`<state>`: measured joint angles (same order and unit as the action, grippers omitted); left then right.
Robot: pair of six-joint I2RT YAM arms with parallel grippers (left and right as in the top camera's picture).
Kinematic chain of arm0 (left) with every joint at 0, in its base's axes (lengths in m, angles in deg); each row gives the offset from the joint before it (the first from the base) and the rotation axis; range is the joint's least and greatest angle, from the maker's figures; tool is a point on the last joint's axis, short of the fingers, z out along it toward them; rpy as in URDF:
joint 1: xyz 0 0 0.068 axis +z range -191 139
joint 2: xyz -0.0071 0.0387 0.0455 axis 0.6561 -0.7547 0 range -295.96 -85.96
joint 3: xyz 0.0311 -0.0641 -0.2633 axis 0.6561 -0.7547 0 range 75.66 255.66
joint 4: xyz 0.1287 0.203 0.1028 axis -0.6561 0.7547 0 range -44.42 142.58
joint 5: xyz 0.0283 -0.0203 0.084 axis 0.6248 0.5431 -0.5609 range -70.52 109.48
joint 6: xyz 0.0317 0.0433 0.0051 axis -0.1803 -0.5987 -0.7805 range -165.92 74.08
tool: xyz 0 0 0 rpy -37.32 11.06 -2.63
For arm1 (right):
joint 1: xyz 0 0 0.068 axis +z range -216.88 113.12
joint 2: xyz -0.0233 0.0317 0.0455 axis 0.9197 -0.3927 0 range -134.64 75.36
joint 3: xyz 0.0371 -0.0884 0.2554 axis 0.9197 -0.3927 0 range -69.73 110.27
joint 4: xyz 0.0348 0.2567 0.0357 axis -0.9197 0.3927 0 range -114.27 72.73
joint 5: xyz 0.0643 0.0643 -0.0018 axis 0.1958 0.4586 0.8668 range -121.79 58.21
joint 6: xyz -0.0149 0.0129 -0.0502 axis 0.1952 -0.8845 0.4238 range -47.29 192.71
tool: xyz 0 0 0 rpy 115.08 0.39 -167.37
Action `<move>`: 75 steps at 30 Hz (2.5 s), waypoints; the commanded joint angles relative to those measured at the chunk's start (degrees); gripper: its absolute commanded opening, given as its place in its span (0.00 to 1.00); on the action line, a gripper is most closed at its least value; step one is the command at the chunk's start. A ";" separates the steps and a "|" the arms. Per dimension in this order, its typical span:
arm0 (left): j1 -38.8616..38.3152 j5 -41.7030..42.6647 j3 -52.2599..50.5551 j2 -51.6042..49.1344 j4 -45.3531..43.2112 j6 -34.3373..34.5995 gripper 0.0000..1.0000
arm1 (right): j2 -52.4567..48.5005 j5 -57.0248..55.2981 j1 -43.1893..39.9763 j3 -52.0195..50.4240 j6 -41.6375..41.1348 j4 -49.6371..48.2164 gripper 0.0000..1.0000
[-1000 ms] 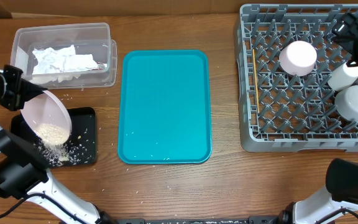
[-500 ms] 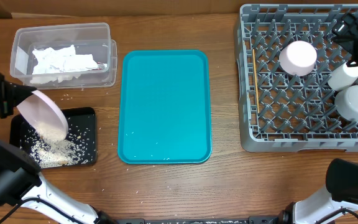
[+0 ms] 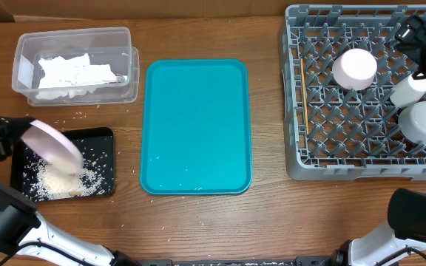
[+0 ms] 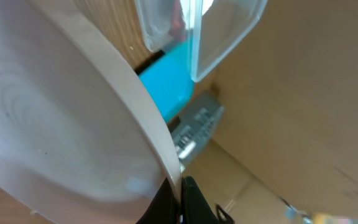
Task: Sort waste into correct bins and load items into the dishwasher
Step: 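Tilt the plate with the left gripper to pour rice onto the black tray, then carry the white plate right and set it flat on the teal tray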
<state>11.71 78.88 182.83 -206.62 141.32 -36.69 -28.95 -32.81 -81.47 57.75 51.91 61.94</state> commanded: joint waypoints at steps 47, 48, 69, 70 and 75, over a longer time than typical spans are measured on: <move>-35.93 -18.56 -3.54 24.85 -2.19 4.98 0.04 | 0.90 -0.39 -0.17 0.83 -0.24 -0.15 1.00; -39.56 -20.70 -3.54 24.79 -3.39 5.88 0.04 | 0.90 -0.39 -0.17 0.83 -0.24 -0.15 1.00; -90.66 -69.83 -3.54 3.30 -28.41 26.18 0.04 | 0.90 12.28 -0.17 0.83 -0.48 -0.85 1.00; -90.71 -69.77 -3.54 1.79 -28.41 26.25 0.04 | 0.90 14.93 -0.15 0.83 -0.46 -0.37 1.00; -89.72 -66.10 -3.54 -3.23 -28.35 26.84 0.06 | 0.90 19.19 0.66 0.83 -0.46 1.57 1.00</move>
<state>-79.11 12.50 179.12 -208.04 113.02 -11.27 -28.95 -19.17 -81.40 57.75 51.72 63.12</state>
